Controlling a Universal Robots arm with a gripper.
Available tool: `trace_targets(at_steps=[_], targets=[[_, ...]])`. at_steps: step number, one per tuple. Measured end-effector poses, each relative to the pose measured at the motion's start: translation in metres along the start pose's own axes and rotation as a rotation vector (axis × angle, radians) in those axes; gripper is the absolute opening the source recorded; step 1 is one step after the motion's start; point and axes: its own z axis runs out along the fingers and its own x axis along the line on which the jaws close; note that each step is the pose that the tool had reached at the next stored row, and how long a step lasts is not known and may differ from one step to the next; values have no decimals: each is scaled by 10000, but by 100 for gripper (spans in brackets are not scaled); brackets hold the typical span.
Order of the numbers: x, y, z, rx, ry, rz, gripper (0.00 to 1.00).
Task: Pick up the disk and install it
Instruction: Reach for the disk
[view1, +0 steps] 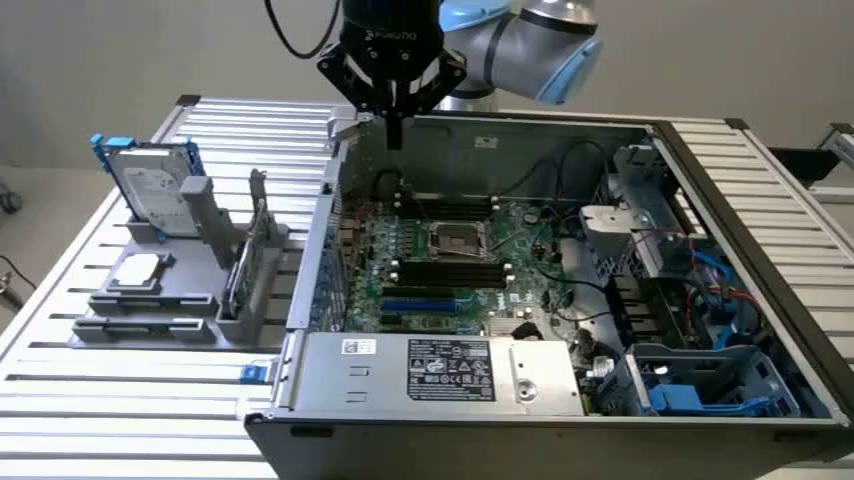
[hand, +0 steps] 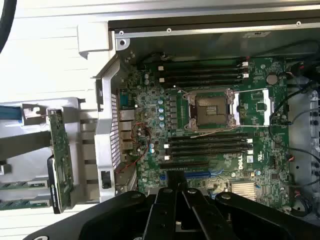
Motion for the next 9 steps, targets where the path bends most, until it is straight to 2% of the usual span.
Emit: trace_targets(at_steps=[9], targets=[[0, 0, 0, 0, 0, 0, 11]])
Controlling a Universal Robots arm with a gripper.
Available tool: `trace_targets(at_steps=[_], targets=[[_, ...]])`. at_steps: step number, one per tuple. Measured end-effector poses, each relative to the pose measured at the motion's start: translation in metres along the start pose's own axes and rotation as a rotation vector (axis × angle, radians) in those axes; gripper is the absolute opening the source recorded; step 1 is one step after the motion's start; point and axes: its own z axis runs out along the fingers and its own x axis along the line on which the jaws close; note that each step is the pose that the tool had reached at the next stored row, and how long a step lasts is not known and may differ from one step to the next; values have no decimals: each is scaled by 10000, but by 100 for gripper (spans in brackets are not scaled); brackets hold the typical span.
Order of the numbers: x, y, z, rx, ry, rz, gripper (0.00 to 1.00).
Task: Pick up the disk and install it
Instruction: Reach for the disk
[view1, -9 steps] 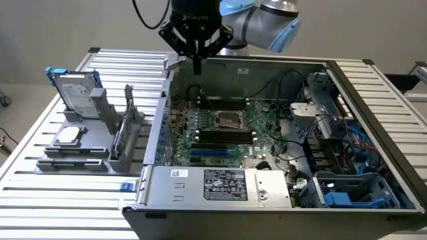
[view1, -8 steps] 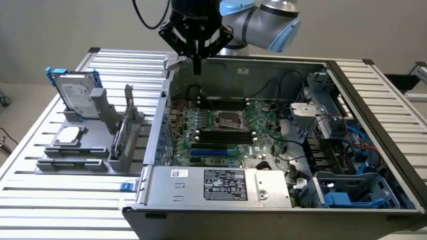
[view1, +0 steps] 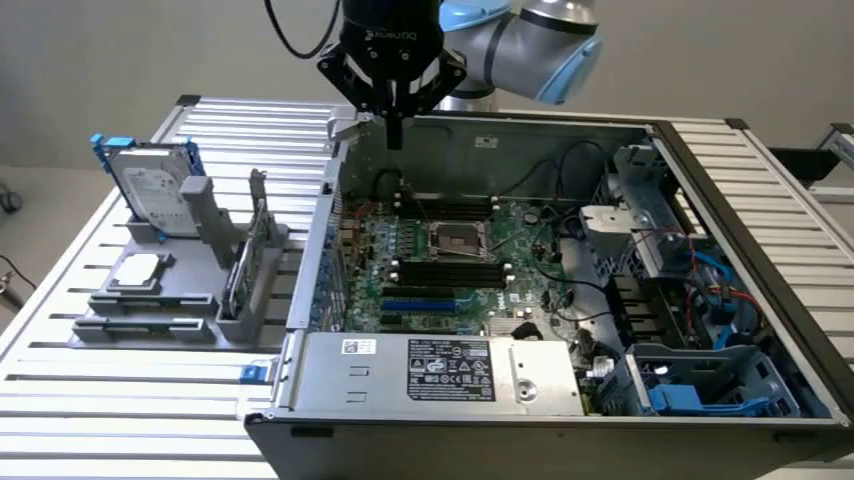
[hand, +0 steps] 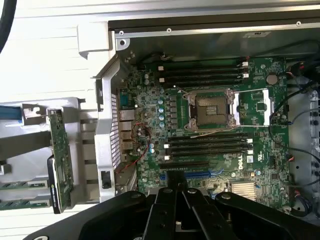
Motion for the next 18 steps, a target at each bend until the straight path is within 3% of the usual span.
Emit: trace_targets(at_steps=[4, 13, 18], targets=[[73, -3, -3, 3, 9, 0, 11], [469, 0, -9, 7, 102, 6, 11], [670, 44, -10, 11, 157, 6, 11]])
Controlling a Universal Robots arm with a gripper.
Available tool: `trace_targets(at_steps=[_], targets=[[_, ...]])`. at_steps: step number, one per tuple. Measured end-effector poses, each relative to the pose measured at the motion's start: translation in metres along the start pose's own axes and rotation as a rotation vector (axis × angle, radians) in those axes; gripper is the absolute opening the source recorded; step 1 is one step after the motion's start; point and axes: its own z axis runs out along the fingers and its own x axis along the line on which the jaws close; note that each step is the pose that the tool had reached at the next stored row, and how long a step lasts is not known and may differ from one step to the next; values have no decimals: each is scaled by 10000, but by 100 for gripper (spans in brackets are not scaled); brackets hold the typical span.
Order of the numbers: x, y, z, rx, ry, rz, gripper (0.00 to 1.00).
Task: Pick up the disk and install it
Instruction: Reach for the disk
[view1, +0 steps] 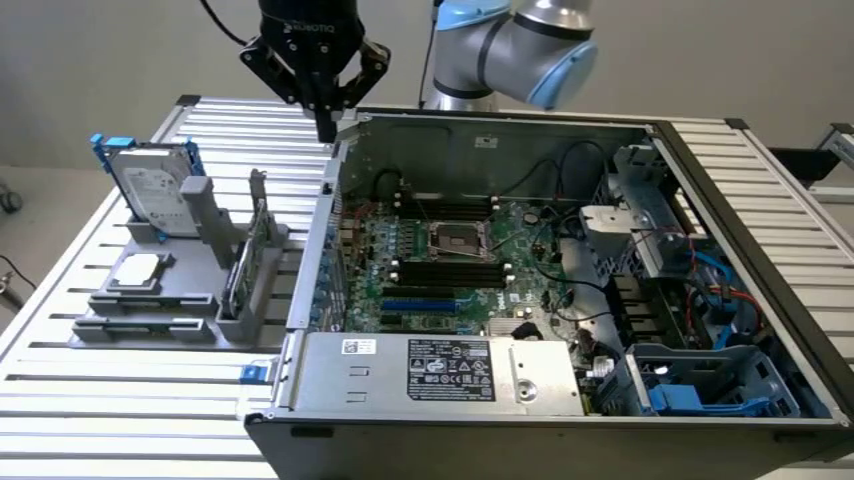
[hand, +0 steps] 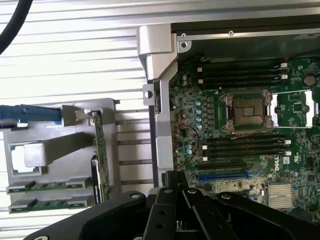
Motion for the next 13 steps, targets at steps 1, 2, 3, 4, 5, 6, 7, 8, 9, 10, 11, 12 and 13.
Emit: trace_targets(at_steps=[1, 2, 3, 4, 5, 6, 7, 8, 9, 10, 11, 12, 13], targets=[[37, 14, 0, 3, 13, 2, 11], [73, 30, 1, 2, 24, 3, 11], [109, 45, 2, 3, 36, 3, 11], [145, 62, 4, 4, 48, 3, 11], [180, 79, 4, 5, 58, 4, 11], [216, 97, 5, 6, 67, 6, 11], [254, 118, 7, 6, 73, 4, 11], [290, 136, 8, 6, 80, 5, 11], [326, 153, 9, 7, 88, 6, 11], [362, 171, 10, 7, 97, 6, 11], [396, 188, 10, 9, 107, 6, 11], [432, 204, 11, 10, 118, 7, 11], [468, 221, 13, 10, 127, 8, 11]])
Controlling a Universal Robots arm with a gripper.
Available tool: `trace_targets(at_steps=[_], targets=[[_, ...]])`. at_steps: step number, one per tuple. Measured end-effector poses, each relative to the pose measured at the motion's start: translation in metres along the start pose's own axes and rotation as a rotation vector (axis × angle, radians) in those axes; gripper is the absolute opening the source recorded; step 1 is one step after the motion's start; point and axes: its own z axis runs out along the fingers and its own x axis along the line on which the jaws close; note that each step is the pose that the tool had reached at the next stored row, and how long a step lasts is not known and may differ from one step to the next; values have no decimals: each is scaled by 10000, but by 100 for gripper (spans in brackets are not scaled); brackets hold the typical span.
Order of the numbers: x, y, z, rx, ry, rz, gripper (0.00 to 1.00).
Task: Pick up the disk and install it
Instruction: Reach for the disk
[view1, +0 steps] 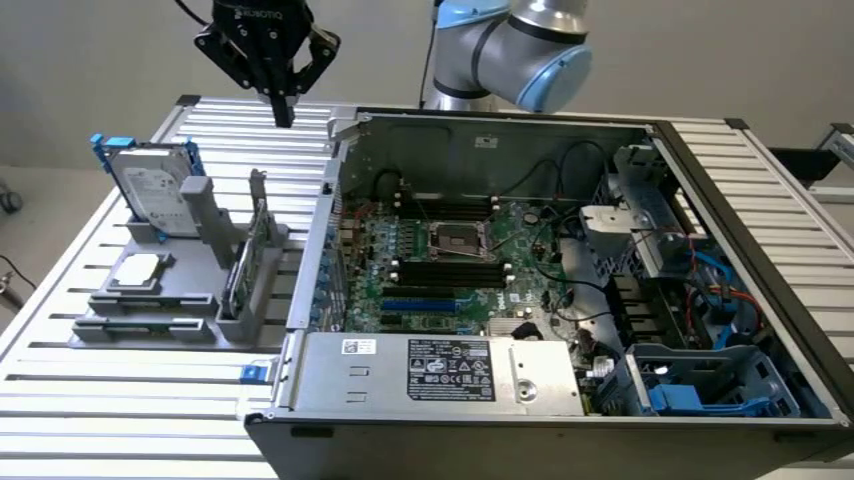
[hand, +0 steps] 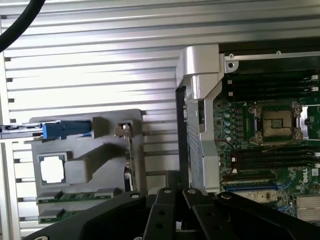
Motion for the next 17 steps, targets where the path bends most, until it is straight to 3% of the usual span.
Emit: trace_targets(at_steps=[6, 17], targets=[[240, 74, 6, 4, 62, 2, 11], [744, 104, 13, 10, 148, 6, 11]])
